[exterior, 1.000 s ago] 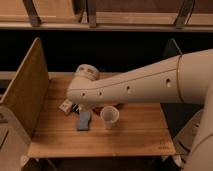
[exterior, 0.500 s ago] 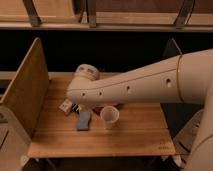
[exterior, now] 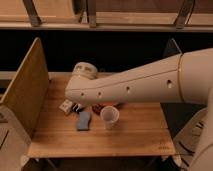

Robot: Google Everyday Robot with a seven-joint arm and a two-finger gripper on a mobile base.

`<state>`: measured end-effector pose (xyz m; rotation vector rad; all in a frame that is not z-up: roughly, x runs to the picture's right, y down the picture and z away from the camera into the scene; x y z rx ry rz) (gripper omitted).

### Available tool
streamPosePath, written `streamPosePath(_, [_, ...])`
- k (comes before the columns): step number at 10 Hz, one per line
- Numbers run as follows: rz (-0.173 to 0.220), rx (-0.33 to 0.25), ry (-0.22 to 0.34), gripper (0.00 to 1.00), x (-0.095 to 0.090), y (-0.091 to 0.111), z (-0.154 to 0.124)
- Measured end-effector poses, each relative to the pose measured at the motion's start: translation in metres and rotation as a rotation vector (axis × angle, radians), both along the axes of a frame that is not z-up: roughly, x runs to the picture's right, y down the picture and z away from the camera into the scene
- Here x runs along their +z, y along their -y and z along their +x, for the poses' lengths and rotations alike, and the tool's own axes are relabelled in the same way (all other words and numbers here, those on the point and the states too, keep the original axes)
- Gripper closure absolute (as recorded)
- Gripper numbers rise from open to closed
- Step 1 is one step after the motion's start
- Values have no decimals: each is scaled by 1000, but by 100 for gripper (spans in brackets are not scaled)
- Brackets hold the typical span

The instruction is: Place the eraser in the ceramic cup

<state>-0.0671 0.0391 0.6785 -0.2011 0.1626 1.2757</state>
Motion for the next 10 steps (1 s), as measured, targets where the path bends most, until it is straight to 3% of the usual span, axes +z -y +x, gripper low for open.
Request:
streamPosePath(1, [89, -35, 32, 30, -3, 35, -4])
streamPosePath(2, [151, -51, 61, 30, 0, 61, -8])
streamPosePath(3, [207, -51, 82, 30, 2, 85, -6])
streamPosePath(4, [236, -52, 92, 30, 3, 97, -5])
streamPosePath(8, [238, -35, 83, 30, 6, 100, -2])
streamPosePath(10, [209, 79, 19, 30, 22, 96, 22])
